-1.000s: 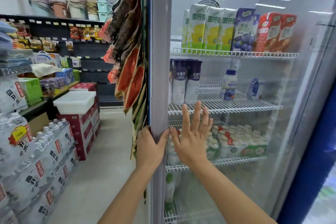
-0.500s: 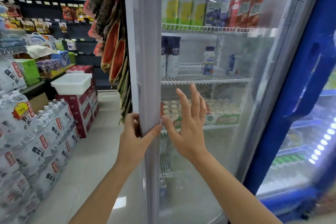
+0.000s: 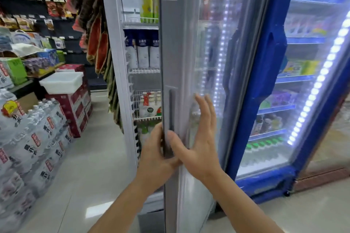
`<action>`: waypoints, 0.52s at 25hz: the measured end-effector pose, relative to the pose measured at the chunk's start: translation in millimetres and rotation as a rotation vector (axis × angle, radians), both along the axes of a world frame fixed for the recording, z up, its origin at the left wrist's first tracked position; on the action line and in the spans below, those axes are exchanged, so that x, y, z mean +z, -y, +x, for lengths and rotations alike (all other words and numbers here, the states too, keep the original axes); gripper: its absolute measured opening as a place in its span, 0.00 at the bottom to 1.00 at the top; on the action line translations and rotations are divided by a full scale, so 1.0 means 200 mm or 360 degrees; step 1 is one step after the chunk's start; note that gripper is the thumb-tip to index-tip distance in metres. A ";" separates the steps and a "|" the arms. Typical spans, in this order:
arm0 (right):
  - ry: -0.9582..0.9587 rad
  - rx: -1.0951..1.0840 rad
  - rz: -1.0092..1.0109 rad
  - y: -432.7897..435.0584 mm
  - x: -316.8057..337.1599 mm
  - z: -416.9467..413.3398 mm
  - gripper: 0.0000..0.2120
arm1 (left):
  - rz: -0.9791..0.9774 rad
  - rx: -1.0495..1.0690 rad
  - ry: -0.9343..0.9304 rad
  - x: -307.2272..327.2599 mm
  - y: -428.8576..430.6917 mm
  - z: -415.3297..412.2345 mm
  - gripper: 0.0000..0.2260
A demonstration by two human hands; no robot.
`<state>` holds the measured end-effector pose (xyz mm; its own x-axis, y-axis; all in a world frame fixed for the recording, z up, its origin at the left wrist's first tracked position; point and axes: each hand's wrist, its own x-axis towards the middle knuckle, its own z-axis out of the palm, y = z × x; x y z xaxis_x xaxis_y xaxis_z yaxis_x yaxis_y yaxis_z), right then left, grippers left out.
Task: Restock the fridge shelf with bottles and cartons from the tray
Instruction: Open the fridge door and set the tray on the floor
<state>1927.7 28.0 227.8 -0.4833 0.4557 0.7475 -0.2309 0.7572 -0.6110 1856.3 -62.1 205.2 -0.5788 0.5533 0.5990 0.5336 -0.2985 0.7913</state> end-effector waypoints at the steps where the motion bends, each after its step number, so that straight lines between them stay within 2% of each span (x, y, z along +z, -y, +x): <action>1: -0.0045 -0.0005 -0.0003 -0.02 -0.01 0.09 0.39 | -0.0006 -0.0068 -0.0020 0.01 -0.03 0.09 0.20; 7: -0.0218 -0.0104 -0.0090 -0.20 -0.06 0.59 0.30 | 0.0009 -0.0430 0.0055 -0.02 -0.26 0.54 0.27; 11: -0.0236 -0.0299 -0.0139 -0.32 -0.06 0.93 0.21 | -0.0007 -0.0607 -0.0043 -0.04 -0.45 0.82 0.31; 13: -0.0203 -0.0400 -0.0168 -0.37 -0.04 1.08 0.17 | -0.0069 -0.0592 -0.0185 -0.07 -0.55 0.93 0.31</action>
